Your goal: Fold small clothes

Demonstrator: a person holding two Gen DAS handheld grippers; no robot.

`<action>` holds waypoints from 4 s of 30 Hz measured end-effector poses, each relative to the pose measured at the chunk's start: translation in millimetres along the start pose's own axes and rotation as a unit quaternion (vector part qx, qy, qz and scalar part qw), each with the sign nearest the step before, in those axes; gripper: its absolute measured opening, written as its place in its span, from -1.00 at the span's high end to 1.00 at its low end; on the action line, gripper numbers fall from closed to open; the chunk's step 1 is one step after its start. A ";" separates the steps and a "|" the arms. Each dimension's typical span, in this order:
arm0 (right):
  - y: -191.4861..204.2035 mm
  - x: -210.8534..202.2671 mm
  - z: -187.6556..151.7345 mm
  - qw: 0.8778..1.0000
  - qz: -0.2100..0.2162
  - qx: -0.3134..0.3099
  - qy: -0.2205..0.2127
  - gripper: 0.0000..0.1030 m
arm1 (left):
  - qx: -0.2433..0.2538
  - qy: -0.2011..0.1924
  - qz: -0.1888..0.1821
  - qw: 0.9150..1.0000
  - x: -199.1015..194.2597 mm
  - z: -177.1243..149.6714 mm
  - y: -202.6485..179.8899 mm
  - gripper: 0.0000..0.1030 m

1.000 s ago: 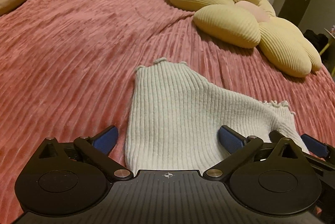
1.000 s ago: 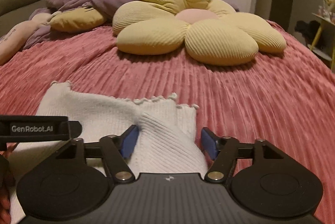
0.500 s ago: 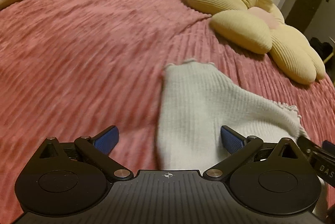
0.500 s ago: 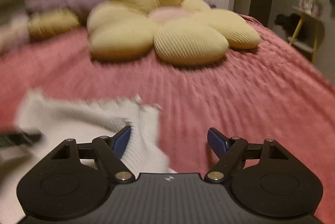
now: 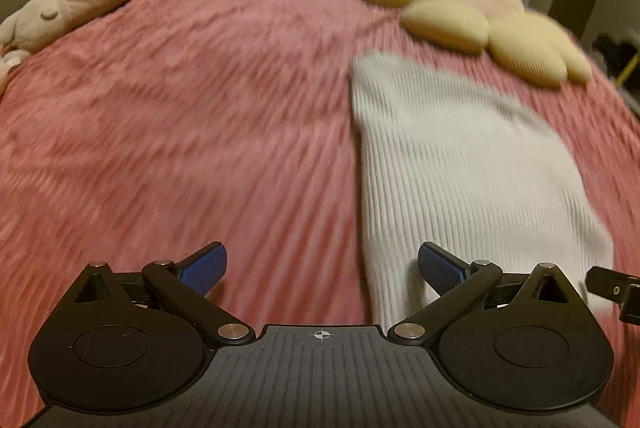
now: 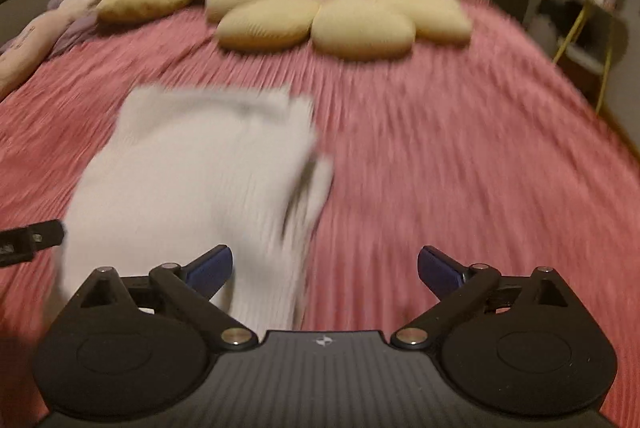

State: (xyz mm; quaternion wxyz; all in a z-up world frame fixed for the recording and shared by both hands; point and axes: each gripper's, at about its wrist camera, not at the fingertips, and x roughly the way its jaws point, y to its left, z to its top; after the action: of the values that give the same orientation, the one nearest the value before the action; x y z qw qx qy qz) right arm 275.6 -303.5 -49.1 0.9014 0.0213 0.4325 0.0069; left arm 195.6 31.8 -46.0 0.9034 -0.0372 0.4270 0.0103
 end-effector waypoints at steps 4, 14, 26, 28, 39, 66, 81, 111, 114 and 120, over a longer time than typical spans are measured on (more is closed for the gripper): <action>2.3 -15.7 -29.3 0.997 0.032 0.012 0.070 -0.92 | 0.009 0.043 -0.004 0.999 -21.5 -31.0 -3.9 -1.00; 9.3 -51.6 -39.3 0.994 0.035 0.031 0.099 -0.92 | 0.040 0.056 -0.008 0.998 -57.2 -31.9 -6.9 -1.00; 22.9 -74.1 -22.4 0.995 0.013 -0.006 0.095 -0.92 | 0.056 0.053 -0.019 0.997 -72.2 -8.7 -14.7 -1.00; 23.9 -74.9 -21.9 0.995 0.011 -0.005 0.094 -0.92 | 0.064 0.054 -0.010 0.996 -71.9 -9.7 -16.8 -1.00; 21.3 -77.0 -20.7 0.996 0.006 0.000 0.092 -0.92 | 0.075 0.062 -0.007 0.995 -71.1 -11.8 -23.7 -1.00; 20.4 -86.7 -20.3 0.996 0.008 0.001 0.086 -0.92 | 0.073 0.074 -0.001 0.995 -74.5 -15.2 -23.5 -1.00; 21.0 -86.9 -20.3 0.996 0.007 0.000 0.087 -0.92 | 0.074 0.077 -0.002 0.994 -74.2 -14.3 -25.0 -1.00; 20.5 -87.9 -20.4 0.996 0.009 0.003 0.084 -0.92 | 0.072 0.077 -0.006 0.994 -73.5 -16.9 -26.6 -1.00; 19.9 -88.3 -20.5 0.997 0.008 0.003 0.082 -0.92 | 0.072 0.077 -0.007 0.994 -73.6 -17.0 -26.7 -1.00; 17.5 -87.6 -20.2 0.997 0.008 0.006 0.083 -0.92 | 0.071 0.076 -0.006 0.995 -72.8 -17.9 -27.6 -1.00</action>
State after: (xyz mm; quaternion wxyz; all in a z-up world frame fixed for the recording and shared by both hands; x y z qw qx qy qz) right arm 205.1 -288.1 7.3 0.8622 0.0300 0.5055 0.0134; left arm 137.0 3.9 0.5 0.8686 0.0234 0.4942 -0.0284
